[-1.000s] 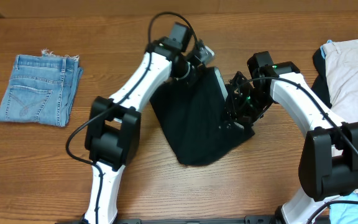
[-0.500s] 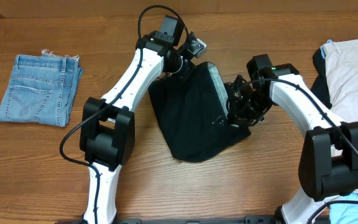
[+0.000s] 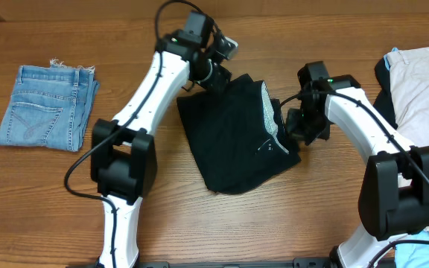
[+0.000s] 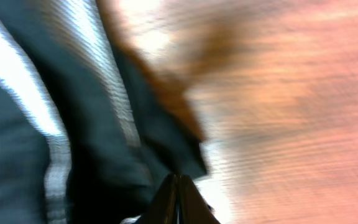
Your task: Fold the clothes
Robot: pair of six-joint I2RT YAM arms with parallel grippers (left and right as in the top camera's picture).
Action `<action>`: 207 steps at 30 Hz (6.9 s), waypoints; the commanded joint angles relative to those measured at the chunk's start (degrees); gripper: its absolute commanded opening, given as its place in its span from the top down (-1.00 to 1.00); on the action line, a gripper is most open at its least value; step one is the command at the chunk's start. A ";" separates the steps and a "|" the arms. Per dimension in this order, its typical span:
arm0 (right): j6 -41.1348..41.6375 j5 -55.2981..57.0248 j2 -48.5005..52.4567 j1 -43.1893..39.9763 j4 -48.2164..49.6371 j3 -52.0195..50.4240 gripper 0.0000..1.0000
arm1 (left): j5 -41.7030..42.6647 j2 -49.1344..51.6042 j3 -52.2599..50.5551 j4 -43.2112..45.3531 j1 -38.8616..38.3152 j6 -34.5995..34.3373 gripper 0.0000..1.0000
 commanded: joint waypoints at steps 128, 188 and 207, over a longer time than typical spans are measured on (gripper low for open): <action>-2.34 -16.98 -0.66 2.43 19.43 -4.33 0.28 | 23.39 -9.97 -43.76 4.39 -0.63 -53.75 -0.55; -2.54 -18.71 -0.66 2.43 17.68 -4.31 0.27 | 26.80 -6.08 -40.35 19.50 13.14 -13.99 0.92; -2.54 -20.04 -0.66 2.43 17.05 -4.31 0.27 | 1.44 -32.65 -23.76 -4.83 31.56 -9.29 0.92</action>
